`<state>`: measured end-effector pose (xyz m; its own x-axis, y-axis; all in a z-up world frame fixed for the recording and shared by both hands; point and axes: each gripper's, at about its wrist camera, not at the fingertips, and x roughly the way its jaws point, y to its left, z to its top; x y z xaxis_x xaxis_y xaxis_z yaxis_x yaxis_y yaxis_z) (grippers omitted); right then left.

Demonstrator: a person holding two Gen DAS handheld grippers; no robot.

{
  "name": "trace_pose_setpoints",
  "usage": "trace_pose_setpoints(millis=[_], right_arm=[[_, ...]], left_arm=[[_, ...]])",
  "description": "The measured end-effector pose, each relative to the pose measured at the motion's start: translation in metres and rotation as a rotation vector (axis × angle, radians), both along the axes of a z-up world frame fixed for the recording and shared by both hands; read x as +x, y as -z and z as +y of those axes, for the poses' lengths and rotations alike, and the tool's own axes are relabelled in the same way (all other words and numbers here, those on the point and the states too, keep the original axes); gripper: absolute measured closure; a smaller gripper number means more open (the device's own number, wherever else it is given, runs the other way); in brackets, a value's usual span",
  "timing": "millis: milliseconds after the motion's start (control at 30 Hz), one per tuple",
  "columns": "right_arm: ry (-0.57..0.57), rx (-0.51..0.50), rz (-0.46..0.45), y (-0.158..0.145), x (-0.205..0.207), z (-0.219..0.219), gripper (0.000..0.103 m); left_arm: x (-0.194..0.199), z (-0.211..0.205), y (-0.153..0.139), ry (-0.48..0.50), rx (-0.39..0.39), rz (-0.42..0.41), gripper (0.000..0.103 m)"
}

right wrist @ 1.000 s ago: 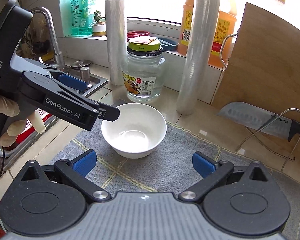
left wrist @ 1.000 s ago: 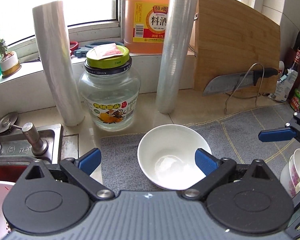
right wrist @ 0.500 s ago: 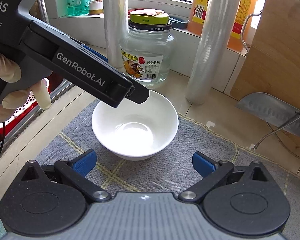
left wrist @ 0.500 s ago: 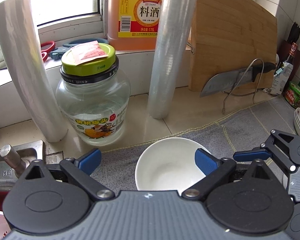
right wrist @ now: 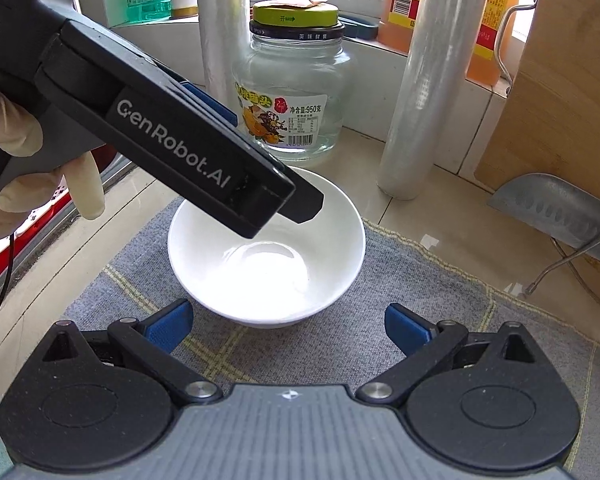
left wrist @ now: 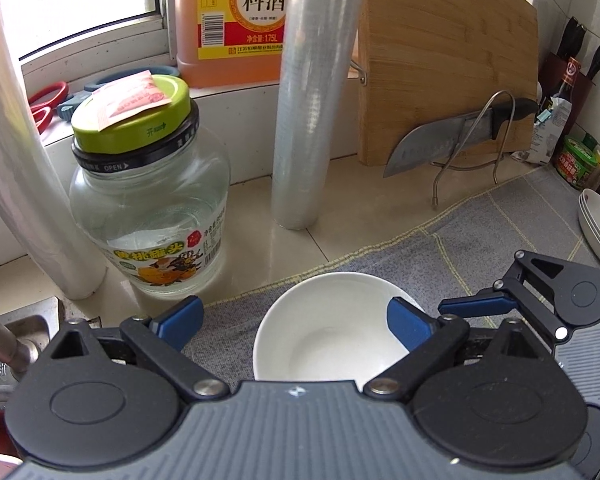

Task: Organize plates and bowls
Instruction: 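Move the left tool into the white bowl beside the glass jar, then close the left tool on the rim of the white bowl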

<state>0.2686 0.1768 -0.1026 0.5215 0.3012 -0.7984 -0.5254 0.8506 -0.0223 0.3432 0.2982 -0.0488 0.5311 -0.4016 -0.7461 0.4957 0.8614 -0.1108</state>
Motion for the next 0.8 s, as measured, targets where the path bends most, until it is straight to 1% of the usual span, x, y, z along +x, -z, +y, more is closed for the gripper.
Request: trace_pose_setpoints(millis=[67,167,200,300,333,400,567,667,800], right_arm=[[-0.008,-0.001,-0.003,0.001,0.001,0.001,0.0],[-0.022,0.002,-0.017,0.0,0.001,0.003,0.0],[-0.026,0.001,-0.02,-0.001,0.002,0.004,0.001],[-0.04,0.002,-0.028,-0.002,0.0,0.005,0.003],[-0.043,0.005,-0.03,-0.002,0.0,0.005,0.008],[-0.049,0.015,-0.027,-0.003,-0.001,0.005,0.013],[-0.057,0.007,-0.032,-0.003,-0.003,0.007,0.014],[-0.059,0.009,-0.035,-0.004,-0.002,0.007,0.014],[-0.068,0.009,-0.038,-0.004,-0.003,0.008,0.016]], left_arm=[[0.0,-0.001,0.002,0.011,-0.003,0.01,0.008],[0.001,-0.001,0.007,0.016,0.004,0.033,0.018],[0.001,-0.001,0.008,0.024,0.002,0.042,0.023],[0.0,-0.002,0.012,0.042,-0.001,0.06,0.029],[0.0,-0.003,0.012,0.046,0.0,0.061,0.03],[0.0,-0.004,0.013,0.056,0.003,0.064,0.03],[0.003,-0.006,0.015,0.068,-0.001,0.076,0.031],[0.004,-0.006,0.016,0.076,-0.009,0.086,0.035],[0.005,-0.006,0.017,0.082,0.0,0.088,0.037]])
